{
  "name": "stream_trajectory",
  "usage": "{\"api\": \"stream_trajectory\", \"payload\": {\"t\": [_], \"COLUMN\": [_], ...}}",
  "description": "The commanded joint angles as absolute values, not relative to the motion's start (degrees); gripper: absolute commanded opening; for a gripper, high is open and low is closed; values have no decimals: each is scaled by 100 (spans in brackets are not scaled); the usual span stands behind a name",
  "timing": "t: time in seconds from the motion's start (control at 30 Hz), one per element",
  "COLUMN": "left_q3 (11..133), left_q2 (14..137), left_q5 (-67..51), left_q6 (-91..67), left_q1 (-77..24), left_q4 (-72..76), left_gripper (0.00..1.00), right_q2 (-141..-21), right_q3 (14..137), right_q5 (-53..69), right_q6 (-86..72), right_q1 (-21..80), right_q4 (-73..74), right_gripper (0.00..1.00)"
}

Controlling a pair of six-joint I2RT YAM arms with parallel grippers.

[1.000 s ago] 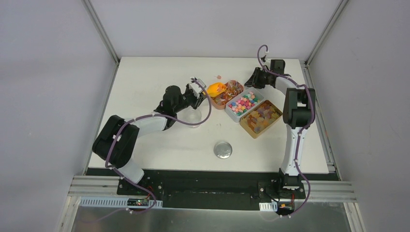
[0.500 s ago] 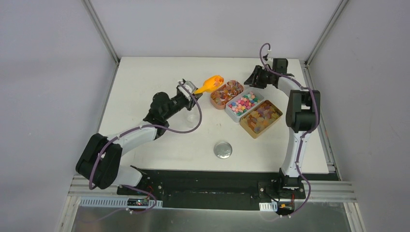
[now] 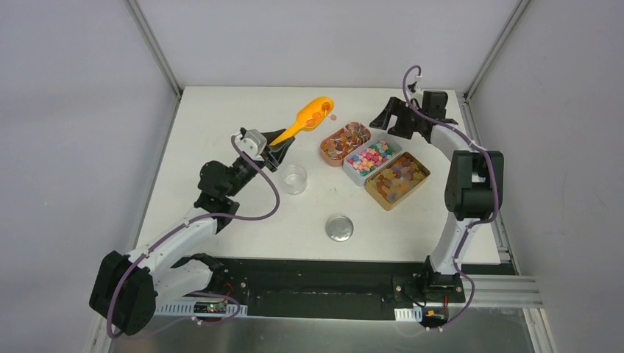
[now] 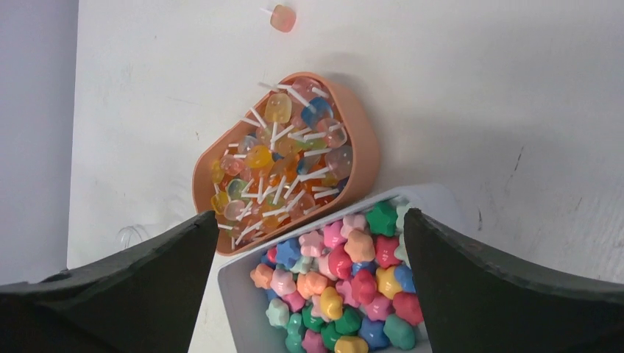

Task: Pack the candies
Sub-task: Place the fake candies in the packing bottle.

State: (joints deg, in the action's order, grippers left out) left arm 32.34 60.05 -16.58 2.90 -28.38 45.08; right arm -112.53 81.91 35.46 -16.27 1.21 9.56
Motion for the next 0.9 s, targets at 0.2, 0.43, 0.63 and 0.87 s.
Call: {"api": "stream_trajectory", "payload": {"t": [0.2, 0.43, 0.63, 0.87], "left_q3": [3334, 3956, 4512, 4697], "left_q2": [4970, 4529, 4494, 4501], "left_q5": [-1324, -744, -463, -426], "left_q6": [11, 47, 27, 13], "left_q1": [-2802, -2801, -2803, -2802], "left_q4": [3147, 685, -851, -1692], "left_gripper": [0, 0, 0, 0], "right_q2": [-10109, -9835, -9756, -9755], "right_q3": [7568, 7407, 7372, 7372], "right_q5": [3599, 3569, 3552, 3540], "right_q6": [-1675, -1543, -1506, -1456], "right_q1": [158, 180, 178, 178], "right_q4": [462, 496, 475, 483], "right_gripper": [100, 100, 100, 100]}}
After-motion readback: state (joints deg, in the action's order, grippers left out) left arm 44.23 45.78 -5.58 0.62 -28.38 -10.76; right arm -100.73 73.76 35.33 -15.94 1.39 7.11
